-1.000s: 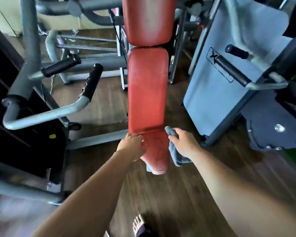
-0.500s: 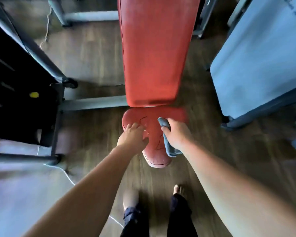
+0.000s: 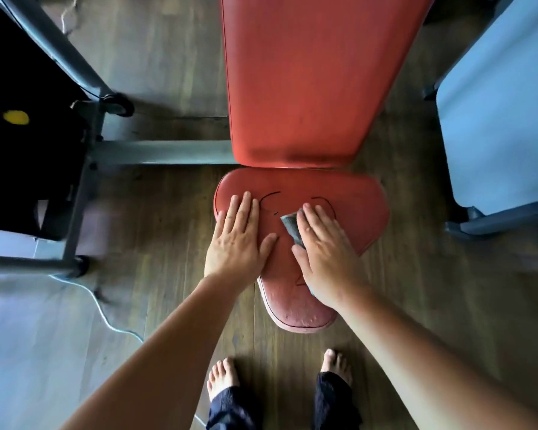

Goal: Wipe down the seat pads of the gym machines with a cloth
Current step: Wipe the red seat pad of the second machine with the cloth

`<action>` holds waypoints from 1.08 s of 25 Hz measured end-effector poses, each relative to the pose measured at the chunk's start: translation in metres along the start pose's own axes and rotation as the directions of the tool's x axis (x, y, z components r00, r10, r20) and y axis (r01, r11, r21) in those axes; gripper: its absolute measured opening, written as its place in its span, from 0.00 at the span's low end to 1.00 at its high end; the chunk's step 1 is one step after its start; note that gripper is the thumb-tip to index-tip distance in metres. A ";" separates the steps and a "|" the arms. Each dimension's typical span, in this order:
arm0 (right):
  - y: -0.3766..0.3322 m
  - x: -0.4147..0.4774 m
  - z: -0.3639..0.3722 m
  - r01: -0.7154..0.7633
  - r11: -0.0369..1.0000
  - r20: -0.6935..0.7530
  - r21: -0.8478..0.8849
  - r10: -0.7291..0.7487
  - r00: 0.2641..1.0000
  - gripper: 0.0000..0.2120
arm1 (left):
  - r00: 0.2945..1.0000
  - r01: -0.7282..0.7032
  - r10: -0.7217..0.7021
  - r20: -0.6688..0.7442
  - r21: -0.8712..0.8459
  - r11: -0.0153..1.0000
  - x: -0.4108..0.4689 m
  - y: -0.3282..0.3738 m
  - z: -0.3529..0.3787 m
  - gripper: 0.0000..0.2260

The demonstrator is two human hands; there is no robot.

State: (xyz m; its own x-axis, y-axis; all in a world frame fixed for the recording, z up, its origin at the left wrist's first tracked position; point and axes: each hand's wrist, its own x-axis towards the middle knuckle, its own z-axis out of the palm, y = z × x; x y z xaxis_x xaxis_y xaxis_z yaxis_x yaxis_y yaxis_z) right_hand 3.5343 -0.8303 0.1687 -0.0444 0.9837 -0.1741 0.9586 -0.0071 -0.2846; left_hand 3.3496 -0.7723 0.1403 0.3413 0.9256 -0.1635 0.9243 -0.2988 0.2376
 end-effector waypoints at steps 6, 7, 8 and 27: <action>-0.006 -0.028 0.005 0.041 0.998 0.089 -0.045 -0.037 0.995 0.29 | 1.000 0.011 -0.011 -0.011 0.013 1.000 0.000 0.000 0.012 0.35; 0.003 -0.004 0.003 0.028 0.997 0.072 -0.067 -0.023 0.997 0.29 | 1.000 0.012 -0.011 -0.010 0.013 1.000 0.002 0.000 0.012 0.35; 0.011 0.027 0.002 -0.010 0.995 0.060 -0.098 0.016 0.998 0.29 | 1.000 0.014 -0.014 -0.001 0.013 1.000 0.002 0.000 0.011 0.35; -0.007 0.007 0.003 -0.129 0.990 0.010 -0.062 0.130 0.992 0.28 | 1.000 0.024 -0.024 0.011 0.015 1.000 0.001 0.002 0.010 0.35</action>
State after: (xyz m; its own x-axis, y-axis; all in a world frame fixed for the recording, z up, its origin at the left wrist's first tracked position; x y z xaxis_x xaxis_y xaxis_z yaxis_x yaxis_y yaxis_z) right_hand 3.5266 -0.8242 0.1667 0.0776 0.9727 -0.2186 0.9719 -0.1226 -0.2008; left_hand 3.3535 -0.7744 0.1311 0.3211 0.9299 -0.1794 0.9344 -0.2803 0.2197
